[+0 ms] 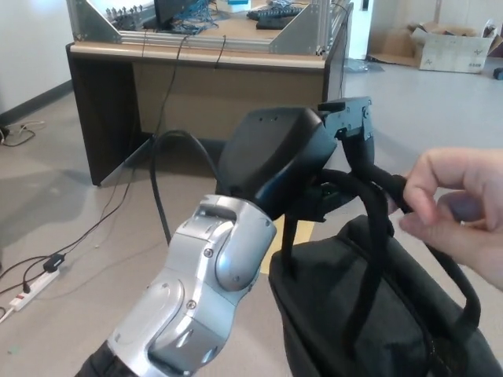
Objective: A person hands over a black lunchbag to the robot and the robot uses its left hand to grab the strips of the lunchbag, the gives it back to the person.
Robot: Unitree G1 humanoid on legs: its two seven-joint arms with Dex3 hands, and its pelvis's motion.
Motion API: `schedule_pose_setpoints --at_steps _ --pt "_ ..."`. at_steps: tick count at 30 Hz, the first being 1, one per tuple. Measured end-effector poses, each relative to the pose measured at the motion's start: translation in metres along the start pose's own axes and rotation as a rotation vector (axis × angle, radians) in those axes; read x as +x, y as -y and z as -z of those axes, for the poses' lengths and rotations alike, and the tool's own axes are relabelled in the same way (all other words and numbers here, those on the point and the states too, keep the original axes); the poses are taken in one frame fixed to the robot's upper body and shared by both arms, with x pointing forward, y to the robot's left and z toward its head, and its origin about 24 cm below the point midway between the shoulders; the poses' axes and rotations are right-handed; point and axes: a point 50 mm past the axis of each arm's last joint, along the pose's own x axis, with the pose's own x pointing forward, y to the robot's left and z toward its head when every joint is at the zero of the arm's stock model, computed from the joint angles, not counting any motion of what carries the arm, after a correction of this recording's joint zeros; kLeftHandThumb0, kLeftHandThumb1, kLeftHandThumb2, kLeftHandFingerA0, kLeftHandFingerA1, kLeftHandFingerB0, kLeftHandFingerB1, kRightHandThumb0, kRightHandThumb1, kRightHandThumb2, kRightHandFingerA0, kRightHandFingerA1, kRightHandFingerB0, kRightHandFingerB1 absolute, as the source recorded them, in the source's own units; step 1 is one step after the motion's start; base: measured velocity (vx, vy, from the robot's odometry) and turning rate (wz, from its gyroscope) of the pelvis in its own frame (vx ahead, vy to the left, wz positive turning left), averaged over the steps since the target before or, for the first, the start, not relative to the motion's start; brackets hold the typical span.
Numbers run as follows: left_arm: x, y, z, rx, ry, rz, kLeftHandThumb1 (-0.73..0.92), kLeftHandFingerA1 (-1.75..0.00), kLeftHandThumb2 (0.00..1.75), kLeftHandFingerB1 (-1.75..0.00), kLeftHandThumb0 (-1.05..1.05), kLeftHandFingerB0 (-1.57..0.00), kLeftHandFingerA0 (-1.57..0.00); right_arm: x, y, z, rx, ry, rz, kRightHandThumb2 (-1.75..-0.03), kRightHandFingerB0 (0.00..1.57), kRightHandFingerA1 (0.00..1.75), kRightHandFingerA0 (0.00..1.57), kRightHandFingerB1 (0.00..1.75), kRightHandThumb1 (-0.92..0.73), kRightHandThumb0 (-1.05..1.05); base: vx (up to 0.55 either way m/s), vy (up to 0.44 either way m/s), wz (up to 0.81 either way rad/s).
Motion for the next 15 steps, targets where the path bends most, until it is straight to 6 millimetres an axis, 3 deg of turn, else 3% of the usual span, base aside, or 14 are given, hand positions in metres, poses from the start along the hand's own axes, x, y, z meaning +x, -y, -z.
schedule_pose_setpoints --at_steps 1,2,3,4,5,7,8,10,11,13,15 --pt "0.0001 0.0006 0.0004 0.0 0.0 -0.004 0.6 -1.75 0.57 -0.99 -0.17 -0.83 -0.83 -0.0001 -0.0002 0.0001 0.0 0.0 -0.001 -0.94 0.37 0.59 0.48 0.52 -0.57 -0.55 0.0 0.0 0.0" --pt "0.0003 0.0019 0.0012 -0.001 0.003 -0.012 0.6 -1.75 0.57 -1.34 -0.15 -0.69 -0.82 -0.0004 -0.0004 0.0004 0.0 -0.001 -0.002 -0.94 0.39 0.6 0.52 0.53 -0.58 -0.57 0.0 0.0 0.0" --pt "0.0005 0.0034 0.0022 -0.002 0.007 -0.023 0.6 -1.75 0.57 -1.34 -0.15 -0.69 -0.82 -0.0006 -0.0007 0.0006 0.0 -0.002 -0.003 -0.94 0.39 0.6 0.52 0.53 -0.58 -0.57 0.0 0.0 0.0" --pt "0.0006 0.0042 0.0027 -0.003 0.008 -0.029 0.59 -1.75 0.57 -1.58 -0.15 -0.6 -0.81 -0.0006 -0.0008 0.0006 -0.001 -0.002 -0.004 -0.94 0.4 0.6 0.52 0.53 -0.58 -0.57 0.0 0.0 0.0" --pt "0.0007 0.0054 0.0034 -0.004 0.012 -0.038 0.59 -1.75 0.56 -1.72 -0.14 -0.55 -0.81 -0.0007 -0.001 0.0008 -0.001 -0.003 -0.005 -0.61 0.51 0.44 0.55 0.42 -0.7 -0.55 0.0 0.0 0.0" --pt "0.0008 0.0072 0.0044 -0.008 0.017 -0.057 0.6 -1.75 0.54 -1.75 -0.14 -0.54 -0.8 -0.0011 -0.0015 0.0013 -0.002 -0.005 -0.007 -0.61 0.51 0.45 0.56 0.43 -0.7 -0.55 0.0 0.0 0.0" --pt "0.0009 0.0078 0.0043 -0.011 0.02 -0.066 0.57 -1.75 0.57 -1.5 -0.12 -0.65 -0.79 -0.0016 -0.0018 0.0018 -0.002 -0.007 -0.008 -0.95 0.38 0.61 0.53 0.53 -0.58 -0.59 0.0 0.0 0.0" --pt "0.0006 0.009 0.0027 -0.022 0.03 -0.088 0.56 -1.75 0.56 -1.51 -0.12 -0.64 -0.79 -0.0031 -0.0028 0.0034 -0.001 -0.012 -0.011 -0.95 0.39 0.6 0.52 0.53 -0.58 -0.59 0.0 0.0 0.0" --pt "0.0004 0.0095 0.0019 -0.027 0.04 -0.104 0.57 -1.75 0.55 -1.65 -0.15 -0.57 -0.8 -0.0037 -0.0031 0.0041 -0.001 -0.015 -0.012 -0.95 0.38 0.59 0.51 0.52 -0.58 -0.58 0.0 0.0 0.0" --pt "0.0002 0.0095 0.0011 -0.03 0.05 -0.124 0.56 -1.75 0.55 -1.6 -0.16 -0.63 -0.81 -0.0039 -0.0032 0.0044 -0.001 -0.016 -0.013 -0.95 0.39 0.6 0.52 0.53 -0.58 -0.58 0.0 0.0 0.0" --pt "-0.0007 0.0098 -0.0002 -0.036 0.066 -0.152 0.58 -1.75 0.54 -1.7 -0.13 -0.56 -0.81 -0.0044 -0.0035 0.005 -0.001 -0.018 -0.014 -0.95 0.38 0.6 0.53 0.53 -0.58 -0.59 0.0 0.0 0.0"
